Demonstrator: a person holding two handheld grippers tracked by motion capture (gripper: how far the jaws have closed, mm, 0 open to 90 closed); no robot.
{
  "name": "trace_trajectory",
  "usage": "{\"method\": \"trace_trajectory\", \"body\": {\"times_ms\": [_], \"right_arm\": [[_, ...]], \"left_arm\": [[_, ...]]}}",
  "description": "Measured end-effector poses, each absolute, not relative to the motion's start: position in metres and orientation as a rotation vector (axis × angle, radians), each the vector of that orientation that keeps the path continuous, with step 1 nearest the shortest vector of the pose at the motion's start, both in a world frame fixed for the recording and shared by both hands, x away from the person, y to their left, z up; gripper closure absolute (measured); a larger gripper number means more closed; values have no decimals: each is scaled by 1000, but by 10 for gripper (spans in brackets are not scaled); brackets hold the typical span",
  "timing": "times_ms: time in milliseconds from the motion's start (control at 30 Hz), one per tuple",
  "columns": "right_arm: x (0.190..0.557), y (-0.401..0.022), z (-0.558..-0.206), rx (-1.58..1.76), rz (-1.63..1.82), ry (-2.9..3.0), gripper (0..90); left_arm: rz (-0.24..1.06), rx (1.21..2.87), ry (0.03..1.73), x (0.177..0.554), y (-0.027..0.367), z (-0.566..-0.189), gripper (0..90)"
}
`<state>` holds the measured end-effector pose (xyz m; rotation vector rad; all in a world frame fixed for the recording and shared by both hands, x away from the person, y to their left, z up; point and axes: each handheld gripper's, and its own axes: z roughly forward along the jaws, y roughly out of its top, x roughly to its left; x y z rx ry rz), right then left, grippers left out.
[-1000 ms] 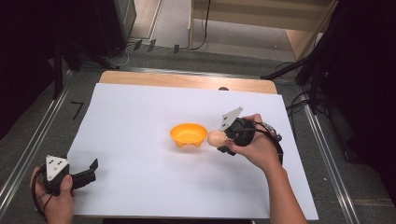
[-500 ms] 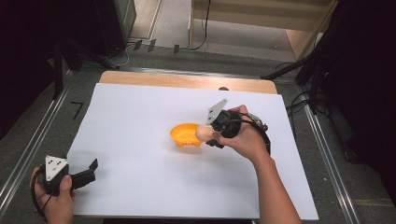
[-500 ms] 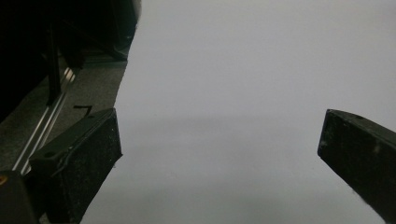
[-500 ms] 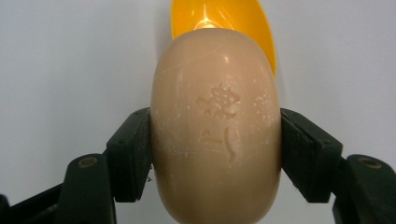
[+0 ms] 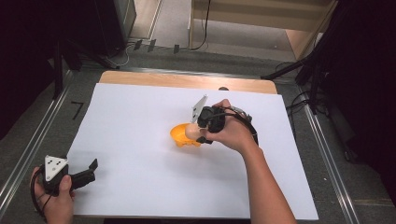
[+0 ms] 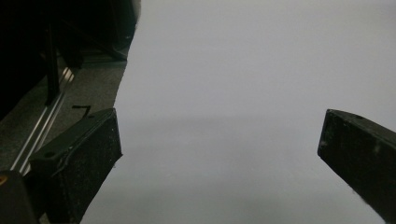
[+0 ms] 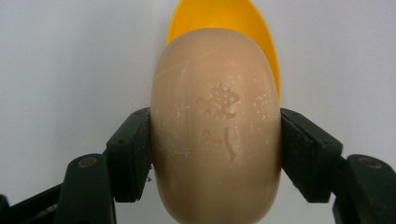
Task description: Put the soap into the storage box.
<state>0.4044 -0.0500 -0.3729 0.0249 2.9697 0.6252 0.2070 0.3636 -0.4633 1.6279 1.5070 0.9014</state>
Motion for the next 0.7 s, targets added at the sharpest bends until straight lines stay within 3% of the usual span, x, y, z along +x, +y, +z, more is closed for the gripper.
{"method": "trace_trajectory", "body": {"times_ms": [700], "right_arm": [[417,-26,-384,-1,529,3020,329]], "left_arm": [[891,1606,1517,207,366,-463,0]]}}
